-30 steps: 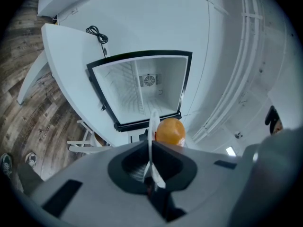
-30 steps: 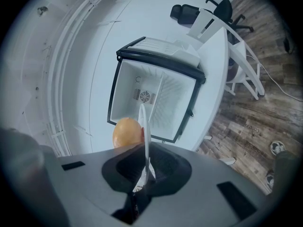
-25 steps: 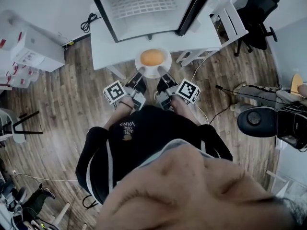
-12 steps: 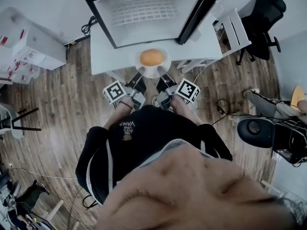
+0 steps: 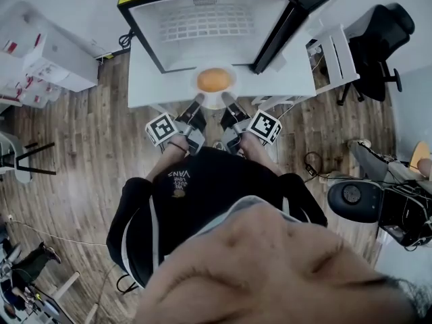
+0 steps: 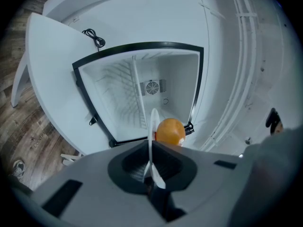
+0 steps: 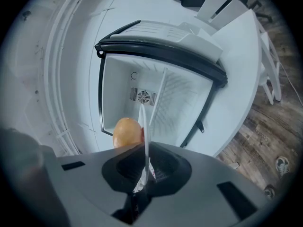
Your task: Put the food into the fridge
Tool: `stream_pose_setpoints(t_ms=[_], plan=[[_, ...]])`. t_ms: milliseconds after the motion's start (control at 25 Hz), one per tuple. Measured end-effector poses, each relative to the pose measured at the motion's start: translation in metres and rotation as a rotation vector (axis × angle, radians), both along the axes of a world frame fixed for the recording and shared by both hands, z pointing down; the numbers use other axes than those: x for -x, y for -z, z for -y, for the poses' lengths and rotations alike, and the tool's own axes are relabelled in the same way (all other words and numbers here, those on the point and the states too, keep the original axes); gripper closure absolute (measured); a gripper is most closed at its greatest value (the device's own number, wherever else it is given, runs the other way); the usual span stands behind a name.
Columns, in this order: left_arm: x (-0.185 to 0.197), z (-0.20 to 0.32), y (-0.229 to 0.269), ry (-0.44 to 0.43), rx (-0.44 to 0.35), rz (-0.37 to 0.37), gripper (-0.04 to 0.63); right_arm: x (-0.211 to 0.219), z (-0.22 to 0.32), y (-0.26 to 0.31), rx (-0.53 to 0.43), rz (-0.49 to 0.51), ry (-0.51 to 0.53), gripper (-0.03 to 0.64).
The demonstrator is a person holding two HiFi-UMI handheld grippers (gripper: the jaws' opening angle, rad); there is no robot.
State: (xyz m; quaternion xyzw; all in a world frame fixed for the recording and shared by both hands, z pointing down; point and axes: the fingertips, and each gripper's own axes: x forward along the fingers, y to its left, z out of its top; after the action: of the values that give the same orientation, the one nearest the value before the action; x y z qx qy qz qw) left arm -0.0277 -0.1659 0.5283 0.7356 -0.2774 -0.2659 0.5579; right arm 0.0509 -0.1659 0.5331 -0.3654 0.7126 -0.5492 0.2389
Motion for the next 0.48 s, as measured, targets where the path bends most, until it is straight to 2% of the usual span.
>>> stream_pose_setpoints(t_ms=[480], plan=[[-0.014, 0.020, -0.003, 0.085, 0.003, -0.006, 0.565, -0.012, 0.027, -0.001, -0.009, 0.015, 0.089, 0.589]])
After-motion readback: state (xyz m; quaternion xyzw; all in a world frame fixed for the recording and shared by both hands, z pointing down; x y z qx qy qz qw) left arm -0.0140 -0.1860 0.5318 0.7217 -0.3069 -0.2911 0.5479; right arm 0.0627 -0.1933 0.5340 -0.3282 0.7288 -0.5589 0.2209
